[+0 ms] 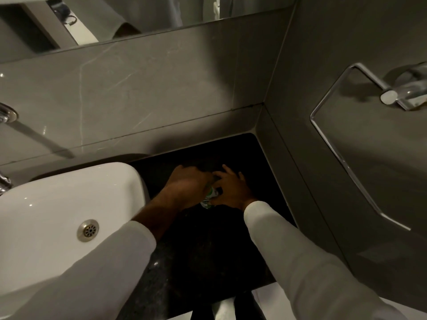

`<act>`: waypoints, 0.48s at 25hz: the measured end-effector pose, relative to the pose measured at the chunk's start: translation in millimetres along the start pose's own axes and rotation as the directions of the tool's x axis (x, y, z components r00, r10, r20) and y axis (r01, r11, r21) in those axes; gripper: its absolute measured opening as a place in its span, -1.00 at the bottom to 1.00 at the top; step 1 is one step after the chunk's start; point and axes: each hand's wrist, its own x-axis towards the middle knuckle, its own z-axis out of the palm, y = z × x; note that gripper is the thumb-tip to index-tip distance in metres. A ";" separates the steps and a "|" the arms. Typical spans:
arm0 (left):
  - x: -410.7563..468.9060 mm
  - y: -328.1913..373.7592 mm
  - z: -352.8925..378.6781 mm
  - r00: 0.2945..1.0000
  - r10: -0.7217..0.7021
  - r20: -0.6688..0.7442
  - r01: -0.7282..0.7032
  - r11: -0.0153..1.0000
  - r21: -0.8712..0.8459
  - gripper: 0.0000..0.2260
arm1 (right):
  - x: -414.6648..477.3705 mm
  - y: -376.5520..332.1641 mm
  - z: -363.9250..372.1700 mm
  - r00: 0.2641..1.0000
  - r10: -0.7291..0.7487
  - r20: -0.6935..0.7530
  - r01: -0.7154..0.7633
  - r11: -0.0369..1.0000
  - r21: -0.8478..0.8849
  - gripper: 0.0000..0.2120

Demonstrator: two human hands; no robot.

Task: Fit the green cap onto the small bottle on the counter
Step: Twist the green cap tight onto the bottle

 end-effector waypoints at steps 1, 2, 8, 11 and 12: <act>0.2 4.7 5.5 0.989 -0.133 0.064 0.136 0.990 -0.042 -0.68 | 0.2 -0.7 0.1 1.000 0.000 0.000 0.000 1.000 0.003 -0.50; -0.9 9.1 10.8 0.959 -0.248 0.139 0.264 0.958 -0.113 -0.65 | 0.3 -1.3 0.2 1.000 -0.002 0.003 0.002 1.000 -0.003 -0.51; -4.0 -9.3 26.5 0.882 -0.412 0.230 0.470 0.726 -0.503 -0.73 | -1.5 -1.3 -0.1 0.999 -0.029 0.020 0.030 0.999 -0.034 -0.48; -7.9 -15.1 34.9 0.882 -0.401 0.250 0.462 0.623 -0.631 -0.75 | -6.6 0.4 8.3 0.999 -0.035 -0.021 0.035 0.999 -0.024 -0.52; -10.4 -14.0 38.5 0.873 -0.411 0.261 0.471 0.579 -0.665 -0.76 | -8.5 0.5 11.5 0.999 -0.036 -0.039 0.036 0.999 -0.009 -0.51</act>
